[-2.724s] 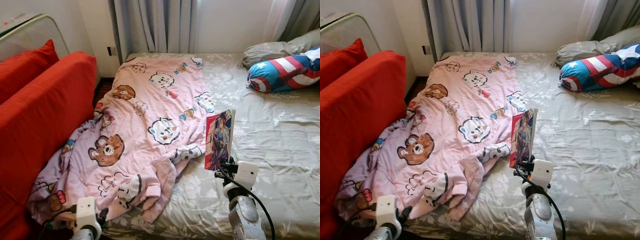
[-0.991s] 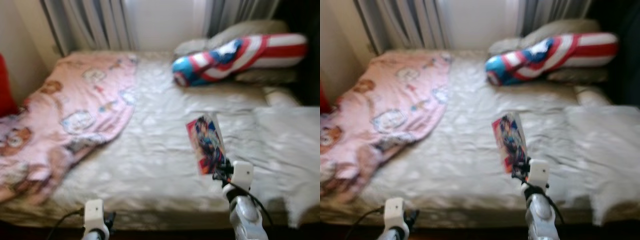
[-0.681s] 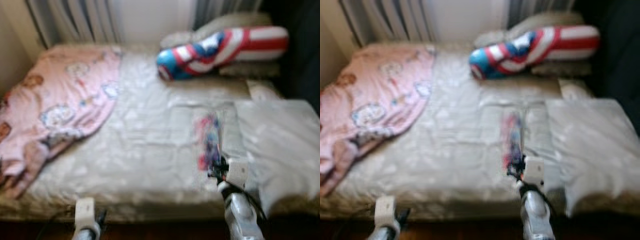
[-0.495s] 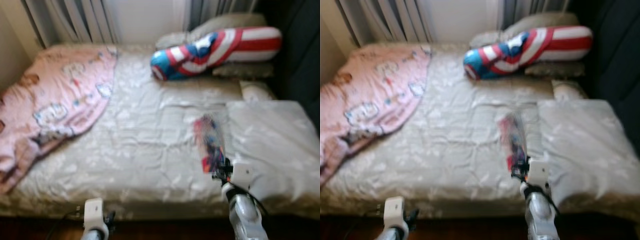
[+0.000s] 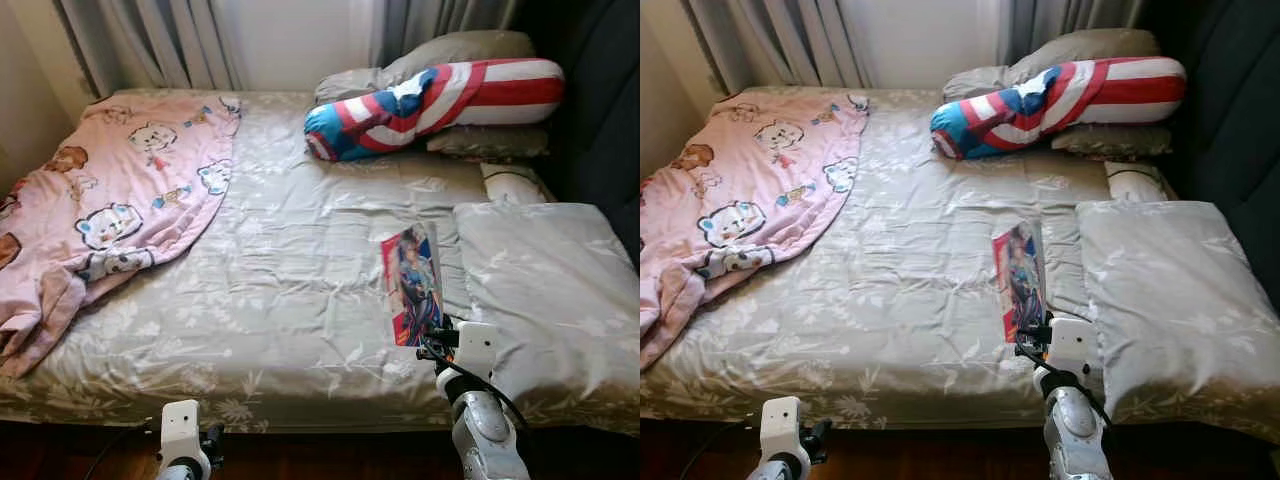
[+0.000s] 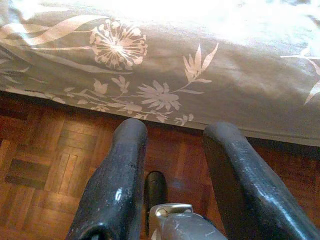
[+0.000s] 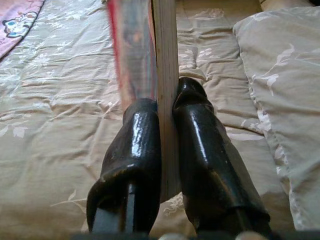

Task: Clean up the room

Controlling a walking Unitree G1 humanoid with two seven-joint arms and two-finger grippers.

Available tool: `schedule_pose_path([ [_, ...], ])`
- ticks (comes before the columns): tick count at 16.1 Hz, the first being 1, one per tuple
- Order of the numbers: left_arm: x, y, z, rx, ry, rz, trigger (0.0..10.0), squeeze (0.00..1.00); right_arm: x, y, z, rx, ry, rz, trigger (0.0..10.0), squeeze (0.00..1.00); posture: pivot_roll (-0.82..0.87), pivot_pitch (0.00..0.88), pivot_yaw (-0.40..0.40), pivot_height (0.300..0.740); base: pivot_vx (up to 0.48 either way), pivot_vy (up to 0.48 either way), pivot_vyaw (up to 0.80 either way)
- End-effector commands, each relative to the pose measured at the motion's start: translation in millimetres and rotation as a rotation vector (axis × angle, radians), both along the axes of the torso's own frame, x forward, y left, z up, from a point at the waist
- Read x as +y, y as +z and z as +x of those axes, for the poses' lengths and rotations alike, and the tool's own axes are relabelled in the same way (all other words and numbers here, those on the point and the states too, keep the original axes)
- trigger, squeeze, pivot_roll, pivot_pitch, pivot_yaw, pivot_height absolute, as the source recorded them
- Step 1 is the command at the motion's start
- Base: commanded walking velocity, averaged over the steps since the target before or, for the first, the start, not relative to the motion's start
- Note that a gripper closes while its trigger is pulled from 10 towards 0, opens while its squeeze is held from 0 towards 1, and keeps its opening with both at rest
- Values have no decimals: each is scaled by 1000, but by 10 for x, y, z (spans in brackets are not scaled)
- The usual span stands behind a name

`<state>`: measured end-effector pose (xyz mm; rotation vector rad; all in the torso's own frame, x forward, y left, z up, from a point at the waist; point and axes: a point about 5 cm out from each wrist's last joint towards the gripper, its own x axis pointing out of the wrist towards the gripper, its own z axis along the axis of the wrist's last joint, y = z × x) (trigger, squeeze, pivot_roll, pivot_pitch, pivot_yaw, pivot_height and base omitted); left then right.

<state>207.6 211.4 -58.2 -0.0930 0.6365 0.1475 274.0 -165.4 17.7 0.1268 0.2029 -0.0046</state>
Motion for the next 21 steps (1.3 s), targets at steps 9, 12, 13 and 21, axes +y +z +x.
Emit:
schedule_pose_path([
  [9, 35, -36, -70, 23, 5, 0, 10000, 0, -7, 81, 63, -36, -4, -4, 10000, 0, 34, 100, -16, 740, 148, 0, 0],
  [12, 40, -37, -74, 25, 1, 1, 10000, 0, 6, 77, 68, -35, -2, -4, 10000, 0, 33, 91, -10, 740, 270, 0, 0],
  [13, 42, -37, -74, 25, 1, 2, 10000, 0, 9, 76, 69, -34, -1, -3, 10000, 0, 32, 89, -9, 740, 274, 0, 0],
  [21, 47, -43, -93, 25, -4, 8, 10000, 0, 1, 62, 52, -30, -2, -8, 10000, 0, 31, 91, -12, 740, 136, 0, 0],
])
